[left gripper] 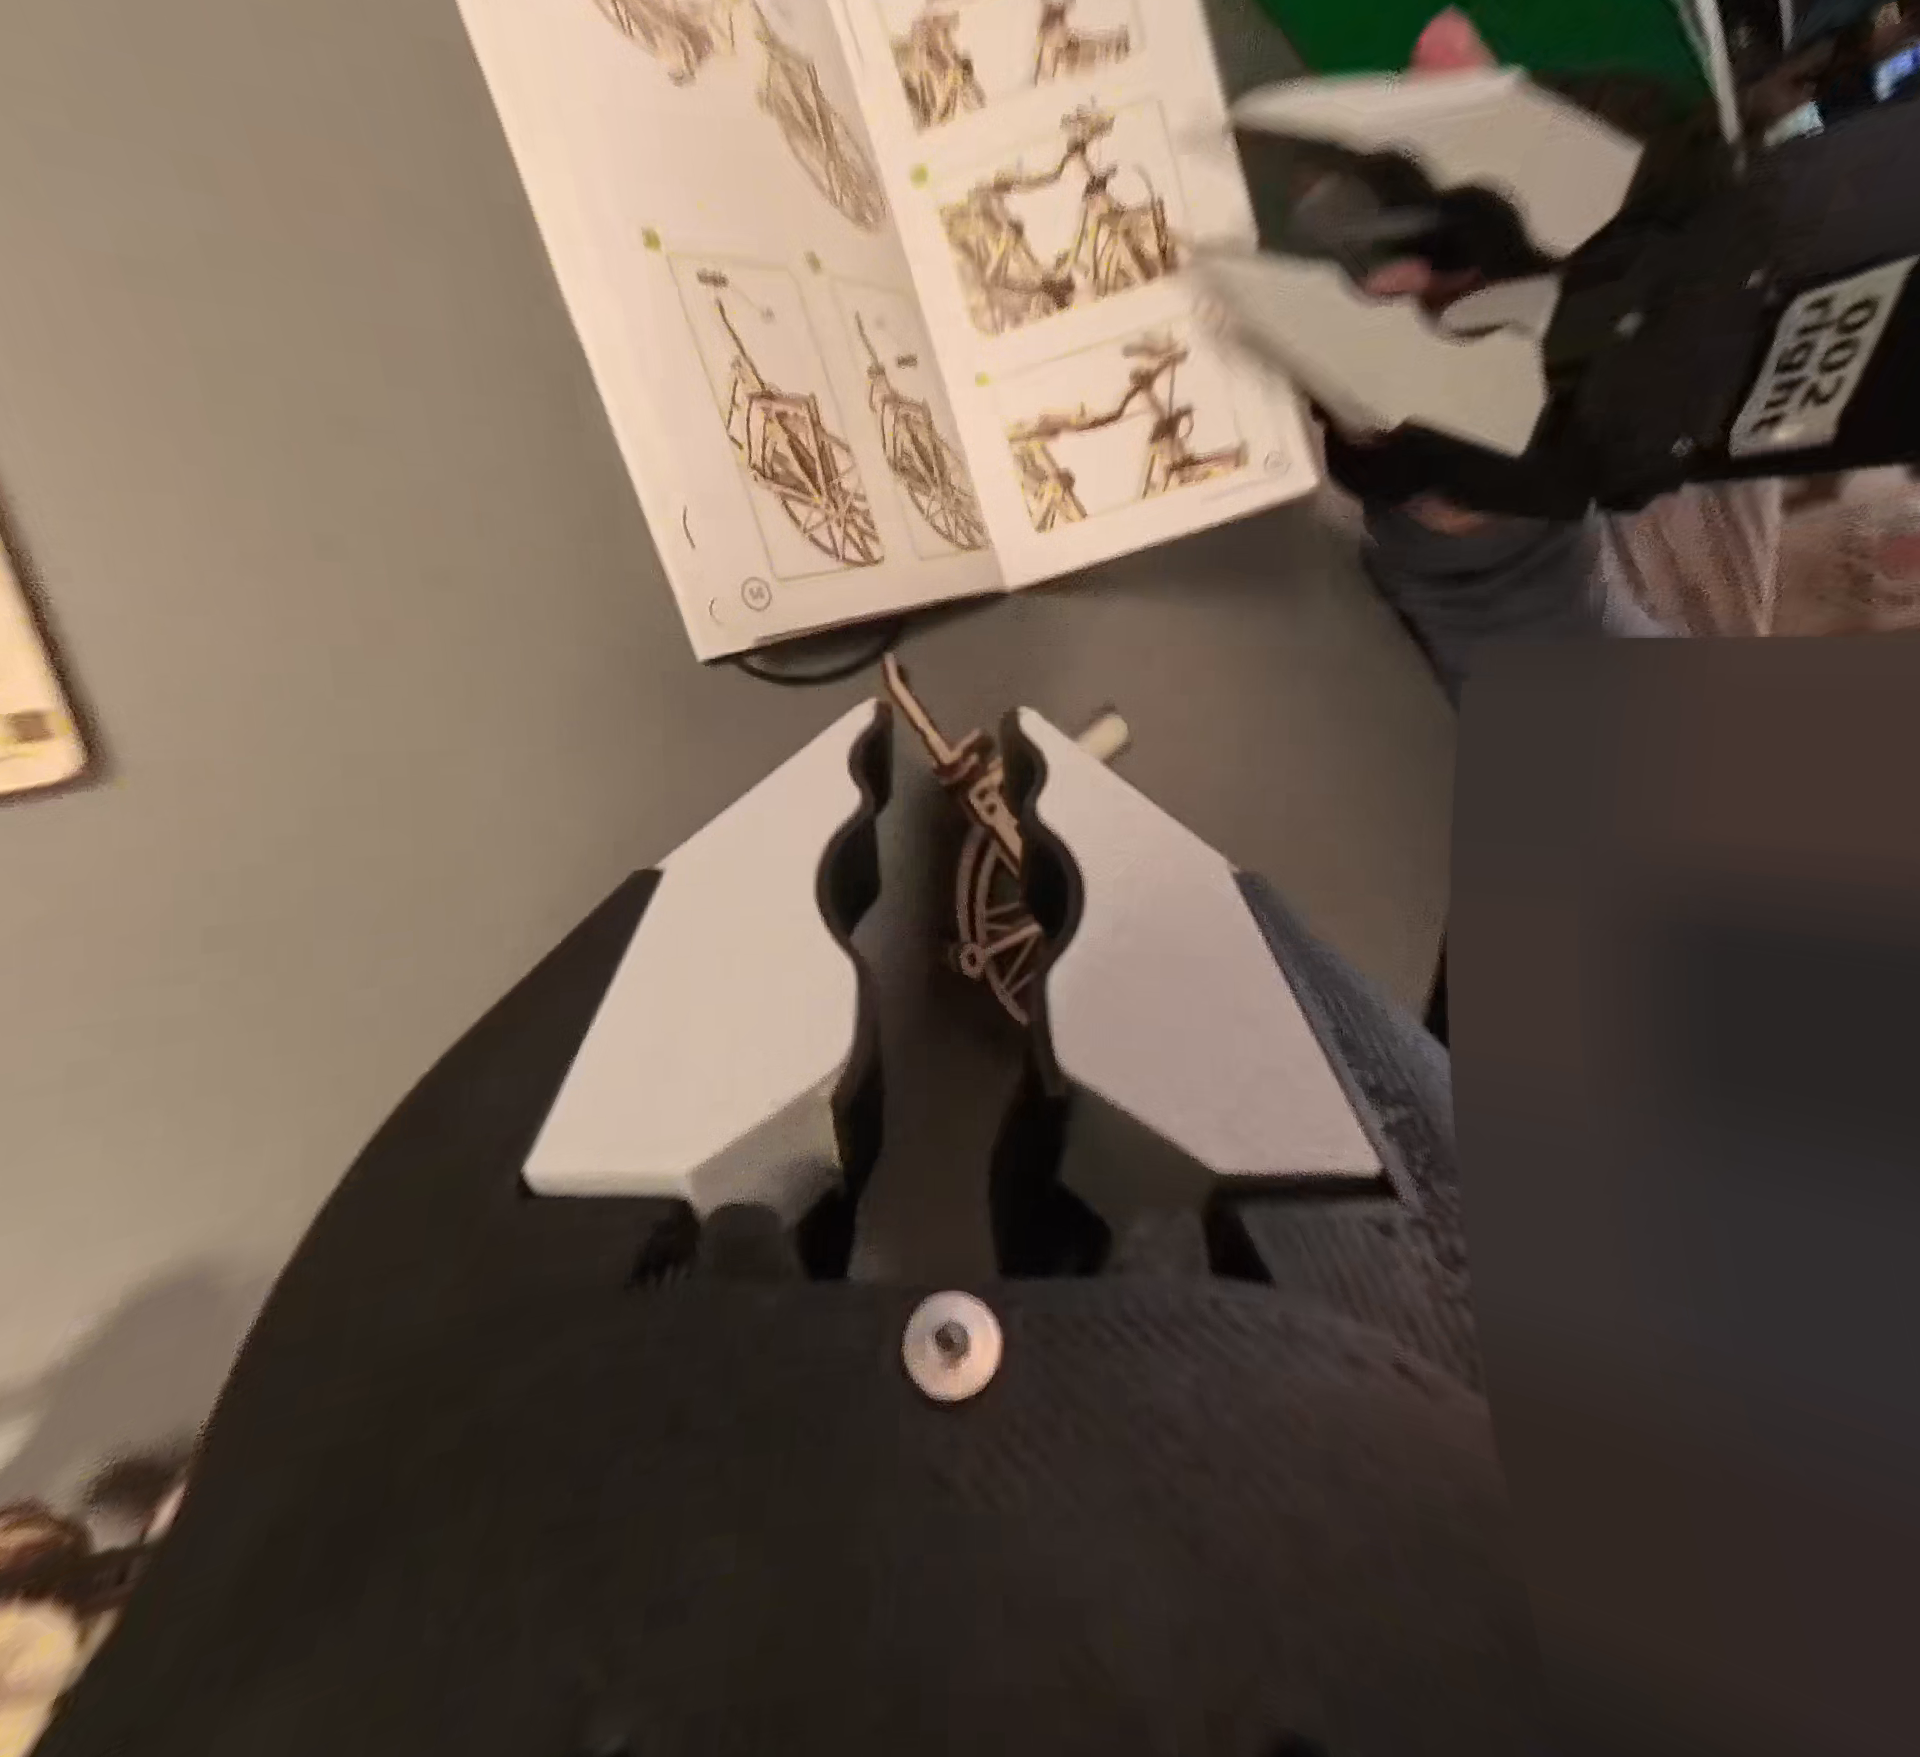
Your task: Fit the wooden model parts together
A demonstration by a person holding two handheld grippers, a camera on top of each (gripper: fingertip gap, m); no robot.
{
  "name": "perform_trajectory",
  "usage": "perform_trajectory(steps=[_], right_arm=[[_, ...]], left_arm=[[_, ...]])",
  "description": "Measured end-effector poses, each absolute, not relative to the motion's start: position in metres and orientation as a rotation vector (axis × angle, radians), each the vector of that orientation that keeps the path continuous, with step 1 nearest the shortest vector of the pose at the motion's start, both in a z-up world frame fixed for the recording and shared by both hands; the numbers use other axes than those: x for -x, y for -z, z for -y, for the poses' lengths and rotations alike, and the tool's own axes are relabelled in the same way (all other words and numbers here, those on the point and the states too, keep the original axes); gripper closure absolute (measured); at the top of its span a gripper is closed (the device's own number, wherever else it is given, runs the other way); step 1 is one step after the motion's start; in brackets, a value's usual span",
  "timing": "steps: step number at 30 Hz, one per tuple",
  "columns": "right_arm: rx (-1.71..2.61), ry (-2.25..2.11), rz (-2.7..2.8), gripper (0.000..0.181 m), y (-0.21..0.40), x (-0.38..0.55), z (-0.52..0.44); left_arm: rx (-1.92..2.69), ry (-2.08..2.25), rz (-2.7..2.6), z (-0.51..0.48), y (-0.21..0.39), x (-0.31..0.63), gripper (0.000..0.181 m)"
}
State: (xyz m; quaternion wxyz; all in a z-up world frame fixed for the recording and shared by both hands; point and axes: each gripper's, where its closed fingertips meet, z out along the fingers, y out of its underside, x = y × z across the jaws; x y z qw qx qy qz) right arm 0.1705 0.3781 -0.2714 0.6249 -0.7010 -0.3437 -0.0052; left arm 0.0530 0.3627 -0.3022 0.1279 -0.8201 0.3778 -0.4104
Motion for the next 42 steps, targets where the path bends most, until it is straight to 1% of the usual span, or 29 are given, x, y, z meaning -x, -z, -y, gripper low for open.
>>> perform_trajectory(steps=[2, 4, 6, 8, 10, 12, 13, 15, 22, 25, 30, 36, 38, 39, 42], right_arm=[[1.694, 0.043, 0.851, 0.165, 0.291, -0.174, -0.379], [1.787, 0.068, 0.911, 0.167, 0.311, -0.182, -0.379], [1.882, 0.093, 0.971, 0.169, 0.329, -0.192, -0.377], [1.894, 0.138, 0.991, 0.174, 0.333, -0.202, -0.377], [1.906, 0.116, 0.990, 0.179, 0.334, -0.209, -0.375], [1.924, 0.119, 0.952, 0.177, 0.333, -0.222, -0.376], [1.924, 0.122, 0.931, 0.172, 0.332, -0.229, -0.377], [1.868, 0.139, 0.856, 0.172, 0.319, -0.241, -0.381], [1.475, 0.335, 0.642, 0.172, 0.255, -0.263, -0.389], [1.381, 0.421, 0.678, 0.177, 0.248, -0.261, -0.389], [1.365, 0.448, 0.589, 0.178, 0.239, -0.277, -0.388], [1.349, 0.452, 0.549, 0.178, 0.233, -0.283, -0.386], [1.301, 0.376, 0.573, 0.181, 0.224, -0.265, -0.378], [1.285, 0.263, 0.561, 0.181, 0.216, -0.250, -0.373], [1.315, -0.129, 0.434, 0.161, 0.194, -0.211, -0.368]], left_arm=[[2.278, 1.144, -1.006, -0.373, 0.289, -0.052, 0.157], [2.075, 1.186, -0.875, -0.376, 0.262, -0.059, 0.155], [1.809, 1.278, -0.807, -0.358, 0.232, -0.076, 0.153], [1.554, 1.305, -0.850, -0.323, 0.215, -0.099, 0.153], [1.375, 1.246, -0.995, -0.281, 0.219, -0.126, 0.153], [1.217, 1.132, -1.129, -0.248, 0.228, -0.150, 0.153], [1.156, 1.080, -1.167, -0.235, 0.231, -0.159, 0.154], [1.077, 1.057, -1.207, -0.215, 0.232, -0.173, 0.154], [1.106, 1.289, -1.271, -0.193, 0.239, -0.184, 0.153], [1.119, 1.450, -1.201, -0.197, 0.231, -0.176, 0.152], [1.194, 1.641, -1.105, -0.208, 0.228, -0.171, 0.153], [1.216, 1.711, -1.091, -0.209, 0.228, -0.171, 0.153], [1.207, 1.709, -1.106, -0.205, 0.228, -0.172, 0.153], [1.201, 1.712, -1.115, -0.203, 0.228, -0.173, 0.153], [1.186, 1.728, -1.165, -0.195, 0.229, -0.175, 0.155]])
